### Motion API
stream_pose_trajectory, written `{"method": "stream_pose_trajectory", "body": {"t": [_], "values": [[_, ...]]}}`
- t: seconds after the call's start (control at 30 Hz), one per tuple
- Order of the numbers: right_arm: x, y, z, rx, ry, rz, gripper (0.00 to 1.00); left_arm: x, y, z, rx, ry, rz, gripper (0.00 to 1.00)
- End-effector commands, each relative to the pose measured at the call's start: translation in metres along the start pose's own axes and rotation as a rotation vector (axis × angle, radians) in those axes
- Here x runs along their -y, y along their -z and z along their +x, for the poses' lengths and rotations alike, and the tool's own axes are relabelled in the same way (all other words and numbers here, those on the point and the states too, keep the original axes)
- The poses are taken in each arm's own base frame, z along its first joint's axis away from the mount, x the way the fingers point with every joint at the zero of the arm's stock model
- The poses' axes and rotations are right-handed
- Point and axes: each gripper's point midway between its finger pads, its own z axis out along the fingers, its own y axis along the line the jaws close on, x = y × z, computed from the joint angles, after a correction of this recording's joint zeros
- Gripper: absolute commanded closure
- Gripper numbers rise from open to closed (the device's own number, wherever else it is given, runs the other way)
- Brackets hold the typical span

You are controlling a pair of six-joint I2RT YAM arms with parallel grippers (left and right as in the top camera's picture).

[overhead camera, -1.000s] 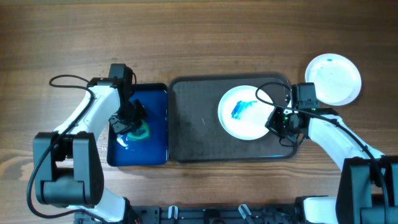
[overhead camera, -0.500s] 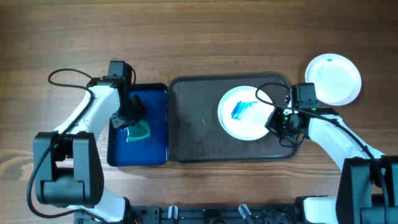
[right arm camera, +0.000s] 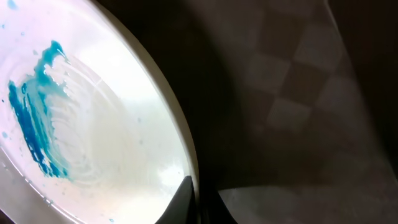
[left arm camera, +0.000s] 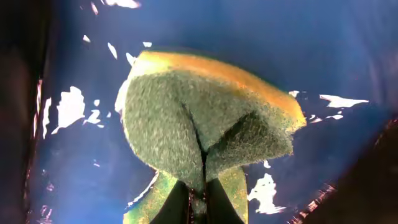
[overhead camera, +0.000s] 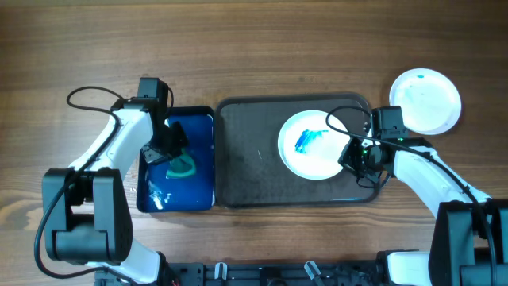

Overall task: Clean dirty plates on tray and stack at the side
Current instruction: 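Lower the left gripper into the blue tray and pinch the sponge, then lift the sponge with the left gripper and move it onto the plate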

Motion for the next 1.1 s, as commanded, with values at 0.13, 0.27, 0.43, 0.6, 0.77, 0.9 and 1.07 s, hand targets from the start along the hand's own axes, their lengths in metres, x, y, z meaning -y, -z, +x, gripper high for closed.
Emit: {"method": "stream_pose_trajectory", "body": {"t": [0.13, 0.27, 0.43, 0.6, 0.77, 0.9, 1.07], "values": [[-0.031, -0.001, -0.003, 0.019, 0.445, -0.167, 0.96, 0.045, 0.125, -0.011, 0.233, -0.120, 0.262, 0.96], [-0.046, 0.002, 0.002, 0.010, 0.514, -0.254, 0.96, 0.052, 0.128, 0.015, 0.145, -0.203, 0.331, 0.96], [-0.050, 0.000, 0.022, -0.066, 0.484, -0.266, 0.95, 0.081, 0.118, 0.028, 0.074, -0.291, 0.407, 0.96], [-0.055, -0.009, 0.039, -0.095, 0.420, -0.179, 0.96, 0.119, 0.096, 0.036, 0.041, -0.354, 0.425, 0.96], [-0.071, -0.015, 0.050, -0.089, 0.379, -0.162, 0.96, 0.162, 0.061, 0.043, 0.003, -0.354, 0.440, 0.96], [-0.065, -0.017, 0.045, -0.061, 0.294, -0.108, 0.96, 0.197, 0.034, 0.062, -0.051, -0.395, 0.473, 0.96], [-0.066, -0.017, 0.042, -0.049, 0.276, -0.107, 0.96, 0.227, -0.004, 0.101, -0.121, -0.461, 0.450, 0.96]]}}
